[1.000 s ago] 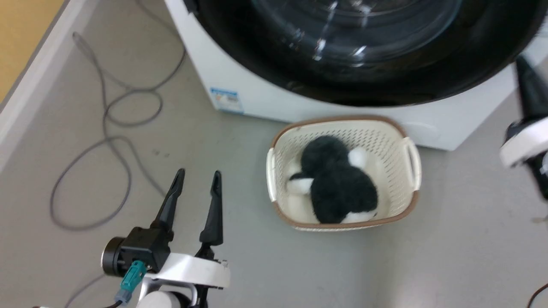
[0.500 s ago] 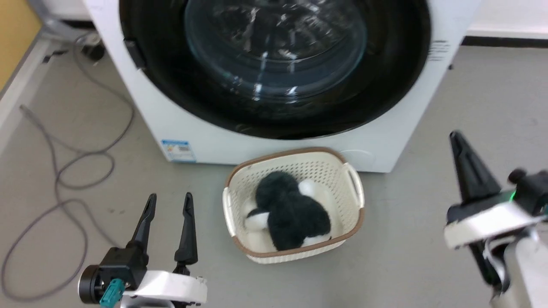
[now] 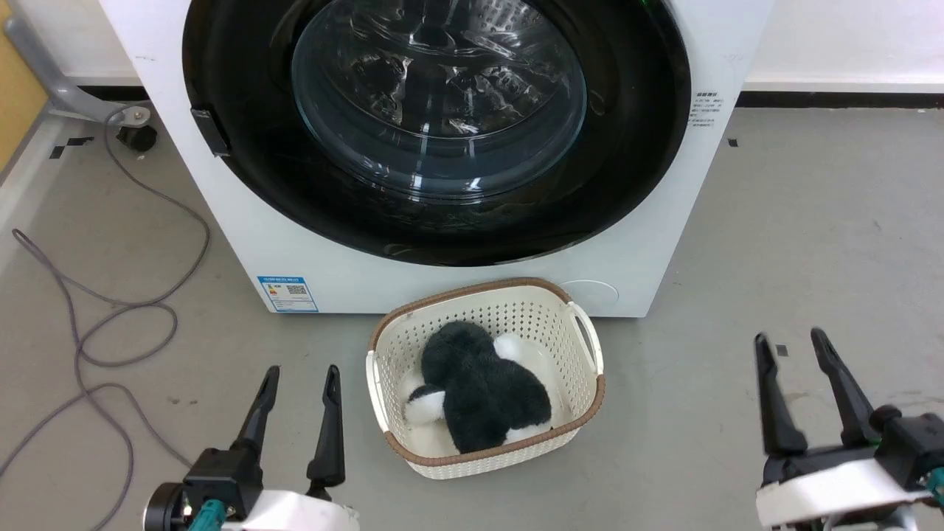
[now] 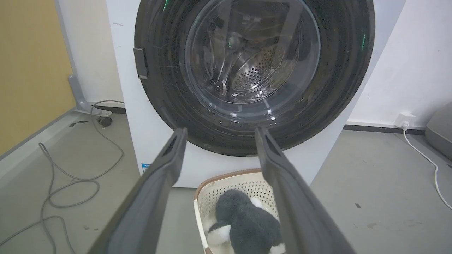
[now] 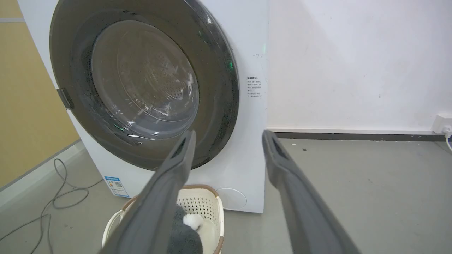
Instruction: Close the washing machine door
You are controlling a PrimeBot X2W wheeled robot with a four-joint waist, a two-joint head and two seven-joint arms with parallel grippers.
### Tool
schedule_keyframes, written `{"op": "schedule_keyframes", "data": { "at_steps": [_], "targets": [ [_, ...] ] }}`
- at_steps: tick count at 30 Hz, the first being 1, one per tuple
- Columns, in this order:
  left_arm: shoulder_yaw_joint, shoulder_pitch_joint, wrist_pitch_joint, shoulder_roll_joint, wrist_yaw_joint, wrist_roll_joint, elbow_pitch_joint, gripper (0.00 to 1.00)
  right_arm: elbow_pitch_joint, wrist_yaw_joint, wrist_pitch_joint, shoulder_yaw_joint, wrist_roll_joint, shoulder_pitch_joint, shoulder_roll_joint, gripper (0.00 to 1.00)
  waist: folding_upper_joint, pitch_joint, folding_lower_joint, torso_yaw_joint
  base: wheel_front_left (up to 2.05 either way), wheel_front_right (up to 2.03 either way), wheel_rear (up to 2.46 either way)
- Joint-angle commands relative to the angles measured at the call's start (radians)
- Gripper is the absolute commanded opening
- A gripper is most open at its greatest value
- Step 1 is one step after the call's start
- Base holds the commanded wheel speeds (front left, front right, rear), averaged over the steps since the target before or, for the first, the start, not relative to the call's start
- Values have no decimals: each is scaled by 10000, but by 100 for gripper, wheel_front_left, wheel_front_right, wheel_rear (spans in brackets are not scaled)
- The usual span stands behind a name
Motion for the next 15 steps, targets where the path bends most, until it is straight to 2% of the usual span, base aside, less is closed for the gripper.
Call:
{"op": "schedule_keyframes", "data": {
  "at_steps": [1,10,15],
  "targets": [
    [-32,137,-44,7,-24,51,47,100,-112,-7,55,-35,-11,197,76,100,0,-11,1,-4,0,0,0],
    [-206,177,-44,7,-2,163,163,100,-164,-7,184,-71,-129,602,218,100,0,-8,1,66,0,0,0],
    [-198,166,-44,7,179,209,236,100,-149,-7,190,2,-33,578,268,100,0,8,1,117,0,0,0]
  ]
}}
